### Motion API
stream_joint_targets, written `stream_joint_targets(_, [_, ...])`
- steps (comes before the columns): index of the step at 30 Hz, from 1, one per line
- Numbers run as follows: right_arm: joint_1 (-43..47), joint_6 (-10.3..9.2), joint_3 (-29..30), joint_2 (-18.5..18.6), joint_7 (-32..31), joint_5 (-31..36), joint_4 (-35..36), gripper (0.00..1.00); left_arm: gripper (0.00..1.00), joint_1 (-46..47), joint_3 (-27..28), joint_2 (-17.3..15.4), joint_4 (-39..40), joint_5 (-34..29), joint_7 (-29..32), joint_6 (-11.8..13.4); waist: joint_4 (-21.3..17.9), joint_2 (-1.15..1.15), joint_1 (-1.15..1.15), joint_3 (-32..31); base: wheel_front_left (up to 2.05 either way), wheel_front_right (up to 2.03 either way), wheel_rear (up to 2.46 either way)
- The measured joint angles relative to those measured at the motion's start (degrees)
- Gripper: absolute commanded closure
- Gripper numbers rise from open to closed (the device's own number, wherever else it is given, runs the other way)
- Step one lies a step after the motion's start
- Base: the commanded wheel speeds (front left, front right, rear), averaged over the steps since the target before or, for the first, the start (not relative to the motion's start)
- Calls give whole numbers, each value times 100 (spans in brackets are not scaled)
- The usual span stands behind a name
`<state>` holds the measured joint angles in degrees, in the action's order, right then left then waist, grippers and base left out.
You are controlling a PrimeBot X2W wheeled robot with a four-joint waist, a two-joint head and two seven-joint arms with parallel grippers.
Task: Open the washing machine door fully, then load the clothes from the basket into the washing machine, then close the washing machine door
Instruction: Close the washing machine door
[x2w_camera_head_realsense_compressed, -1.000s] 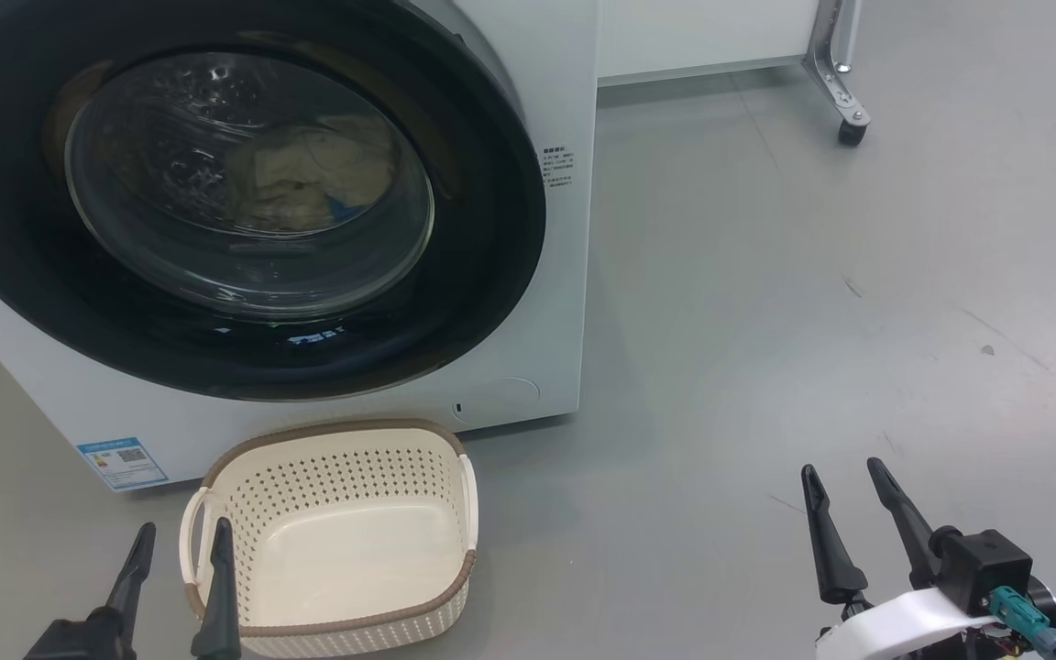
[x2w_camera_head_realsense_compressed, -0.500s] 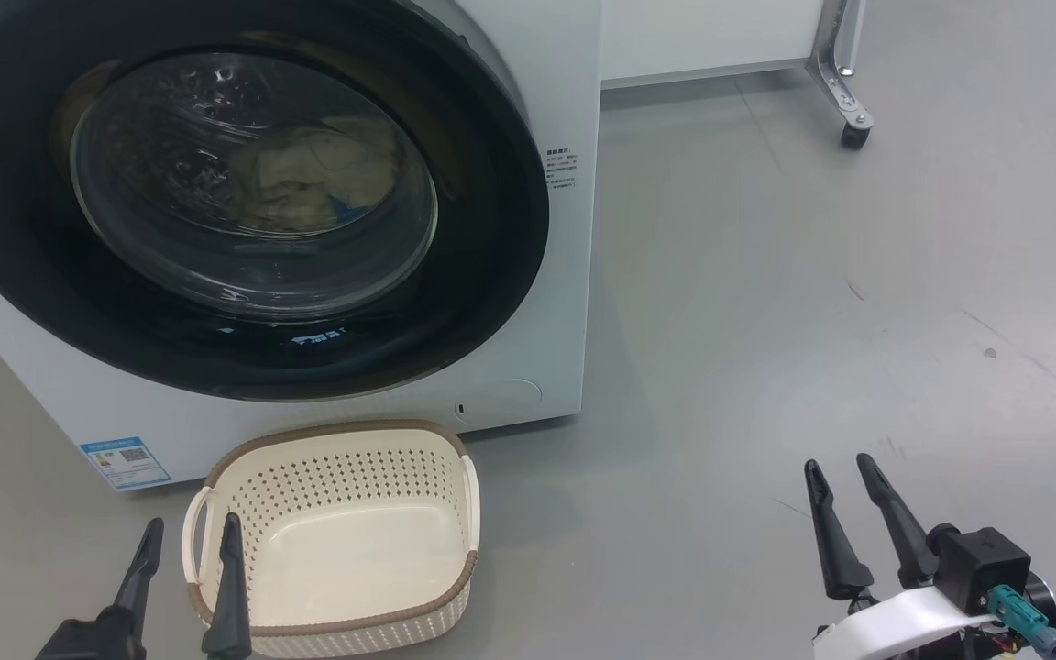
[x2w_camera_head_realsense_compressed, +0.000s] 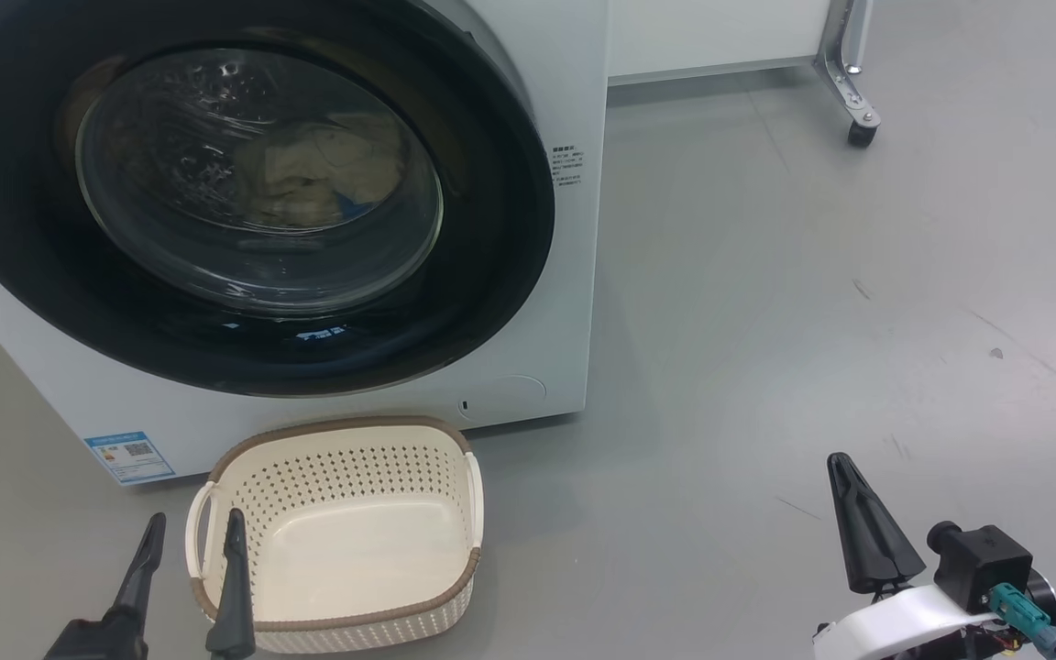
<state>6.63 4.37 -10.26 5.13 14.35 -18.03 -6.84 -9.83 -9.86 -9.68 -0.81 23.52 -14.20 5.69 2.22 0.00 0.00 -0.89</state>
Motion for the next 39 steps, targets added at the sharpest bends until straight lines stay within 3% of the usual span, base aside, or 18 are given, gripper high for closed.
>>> stream_joint_targets(10, [2,-8,35,52,-80,-7,115,100,0,-2,-129,25,171,-103,0,8,85,0,0,103,0,0,0])
stream_joint_targets(16, [-136,2,144,363,-158,4,222,100,0,86,-322,121,333,-198,-1,7,224,0,0,338,0,0,0])
stream_joint_targets(28, [-1301,108,252,944,-517,151,225,100,0,575,-565,368,423,-254,-7,-4,830,0,0,878,0,0,0])
stream_joint_targets(39, [-2562,171,107,1174,-832,248,15,100,0,1046,-806,509,421,-370,-8,-129,1456,0,0,1439,0,0,0])
